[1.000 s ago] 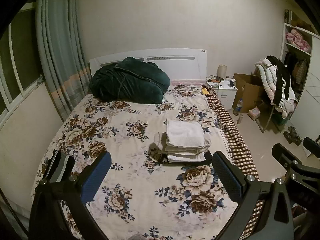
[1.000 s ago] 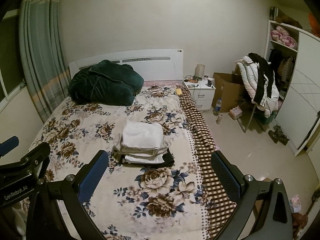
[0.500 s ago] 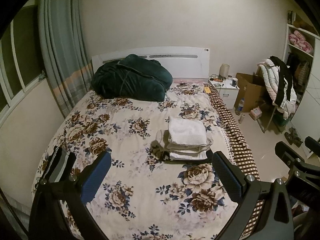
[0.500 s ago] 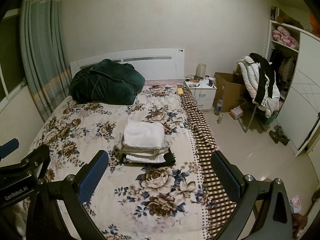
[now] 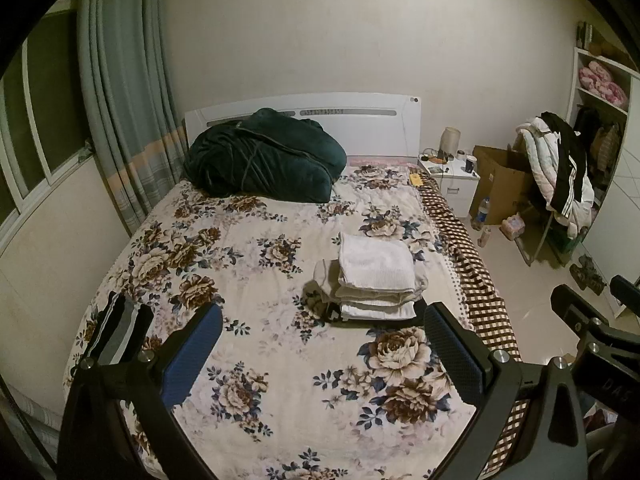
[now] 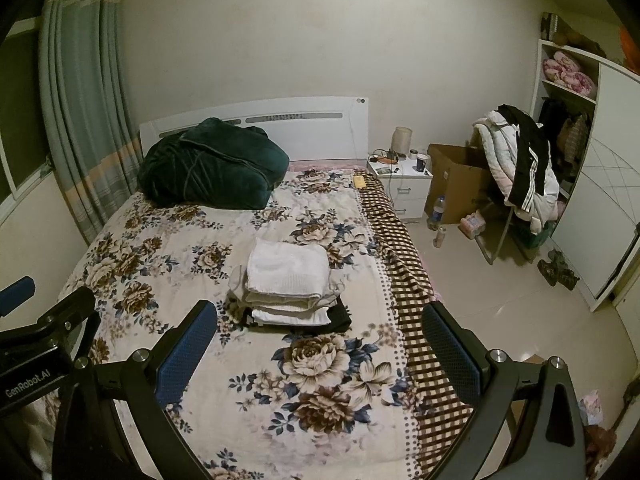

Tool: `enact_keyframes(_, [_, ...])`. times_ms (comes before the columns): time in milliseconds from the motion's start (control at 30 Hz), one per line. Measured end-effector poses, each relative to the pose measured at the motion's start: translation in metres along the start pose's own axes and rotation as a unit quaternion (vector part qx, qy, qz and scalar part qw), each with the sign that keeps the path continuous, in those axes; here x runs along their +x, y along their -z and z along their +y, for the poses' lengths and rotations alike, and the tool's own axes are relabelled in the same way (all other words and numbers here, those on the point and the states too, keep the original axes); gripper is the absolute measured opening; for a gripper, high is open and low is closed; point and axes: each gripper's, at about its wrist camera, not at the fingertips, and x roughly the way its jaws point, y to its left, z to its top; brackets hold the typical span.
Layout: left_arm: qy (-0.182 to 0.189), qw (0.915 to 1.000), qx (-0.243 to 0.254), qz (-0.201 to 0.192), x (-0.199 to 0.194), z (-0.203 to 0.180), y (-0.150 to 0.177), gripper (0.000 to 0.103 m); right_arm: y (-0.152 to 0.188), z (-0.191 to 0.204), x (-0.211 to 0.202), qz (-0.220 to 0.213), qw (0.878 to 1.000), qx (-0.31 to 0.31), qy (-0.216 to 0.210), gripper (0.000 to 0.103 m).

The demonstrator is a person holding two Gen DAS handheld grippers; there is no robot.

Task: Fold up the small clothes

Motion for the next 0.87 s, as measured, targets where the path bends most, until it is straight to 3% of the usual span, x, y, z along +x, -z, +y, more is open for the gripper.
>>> enact_keyframes(867, [-0.003, 1.0, -0.003, -0.005, 0.0002, 0.0036, 0.0035, 0.103, 0.002, 0.003, 0.0, 0.001, 1.0, 0.001, 0.0, 0.103])
